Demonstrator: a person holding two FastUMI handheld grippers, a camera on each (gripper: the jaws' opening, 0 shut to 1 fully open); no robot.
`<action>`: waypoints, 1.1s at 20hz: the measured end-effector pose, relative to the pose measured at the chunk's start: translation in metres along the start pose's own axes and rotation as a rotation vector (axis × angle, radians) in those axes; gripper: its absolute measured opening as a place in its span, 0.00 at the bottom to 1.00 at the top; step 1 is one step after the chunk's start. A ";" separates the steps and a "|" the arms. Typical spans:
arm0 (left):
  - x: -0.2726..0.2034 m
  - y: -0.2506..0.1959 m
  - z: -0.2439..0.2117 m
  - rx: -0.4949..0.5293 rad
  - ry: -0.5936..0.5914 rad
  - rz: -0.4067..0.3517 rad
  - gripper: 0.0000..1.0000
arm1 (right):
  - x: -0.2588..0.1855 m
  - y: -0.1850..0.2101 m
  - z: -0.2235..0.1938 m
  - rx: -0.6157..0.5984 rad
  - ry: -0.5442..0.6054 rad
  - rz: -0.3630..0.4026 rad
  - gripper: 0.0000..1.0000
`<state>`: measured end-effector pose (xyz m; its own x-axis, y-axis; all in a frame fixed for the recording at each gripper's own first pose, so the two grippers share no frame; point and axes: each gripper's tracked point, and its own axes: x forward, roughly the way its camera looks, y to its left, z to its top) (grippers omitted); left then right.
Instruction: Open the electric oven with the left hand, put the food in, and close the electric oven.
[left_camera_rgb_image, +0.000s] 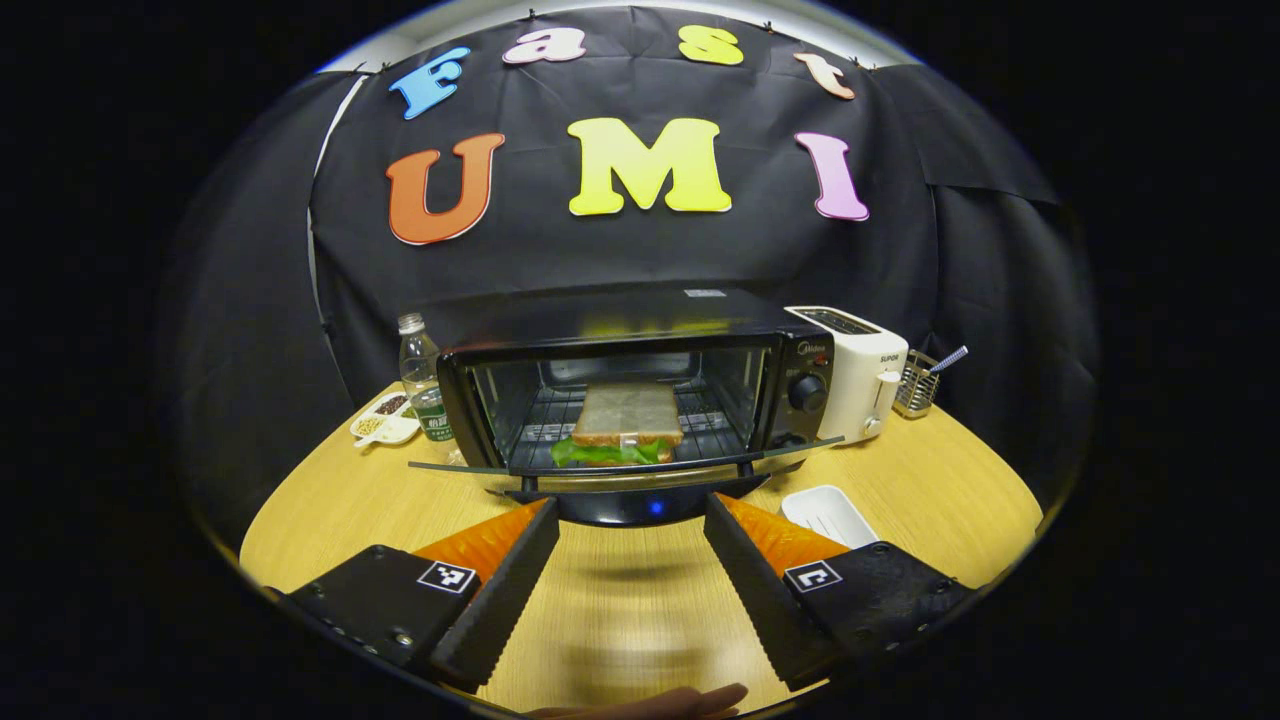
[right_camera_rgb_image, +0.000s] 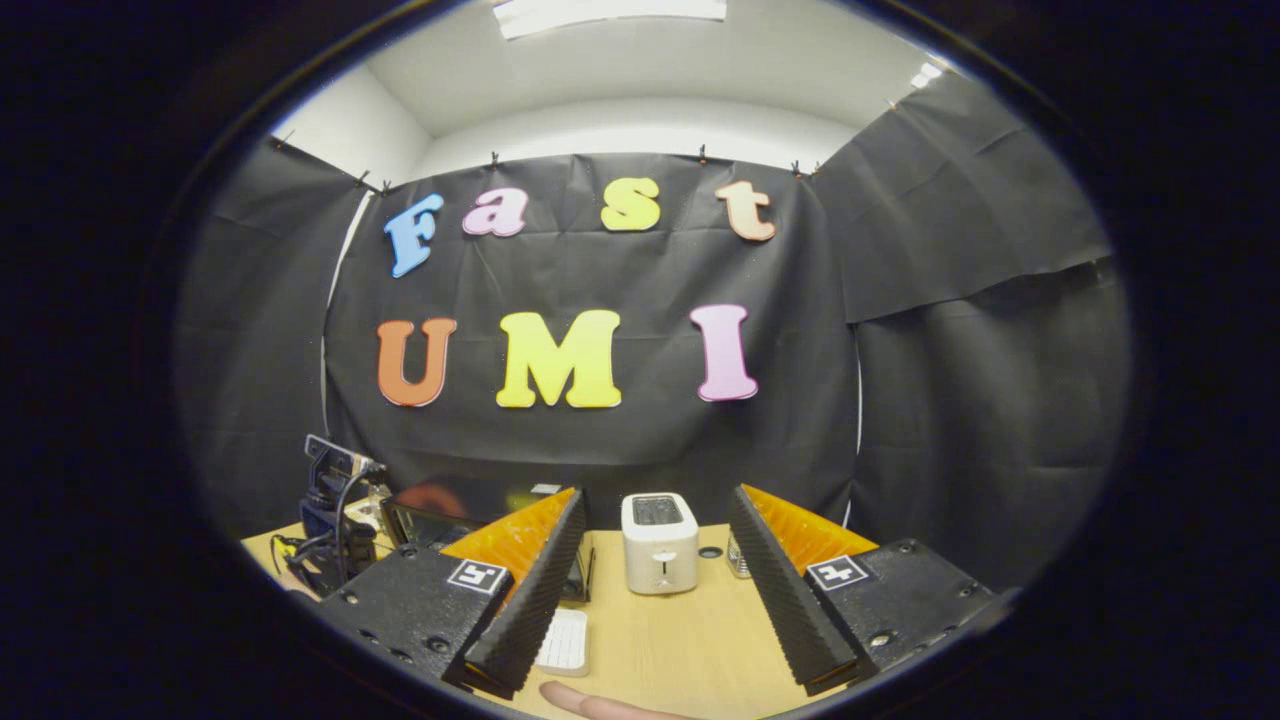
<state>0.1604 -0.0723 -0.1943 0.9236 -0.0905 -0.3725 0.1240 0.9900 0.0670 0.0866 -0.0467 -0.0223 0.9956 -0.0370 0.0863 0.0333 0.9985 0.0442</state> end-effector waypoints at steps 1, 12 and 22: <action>0.003 0.001 0.008 -0.008 -0.013 -0.002 0.96 | -0.004 -0.001 0.000 -0.003 -0.001 -0.005 0.94; -0.040 0.011 0.081 -0.068 -0.189 -0.029 0.95 | -0.065 -0.009 0.028 0.002 -0.048 -0.037 0.94; -0.164 0.020 0.092 -0.018 -0.289 0.052 0.95 | -0.133 0.001 0.038 -0.001 -0.113 -0.020 0.94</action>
<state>0.0444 -0.0479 -0.0462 0.9939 -0.0645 -0.0896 0.0702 0.9956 0.0618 -0.0488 -0.0425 0.0044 0.9785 -0.0611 0.1969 0.0530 0.9975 0.0461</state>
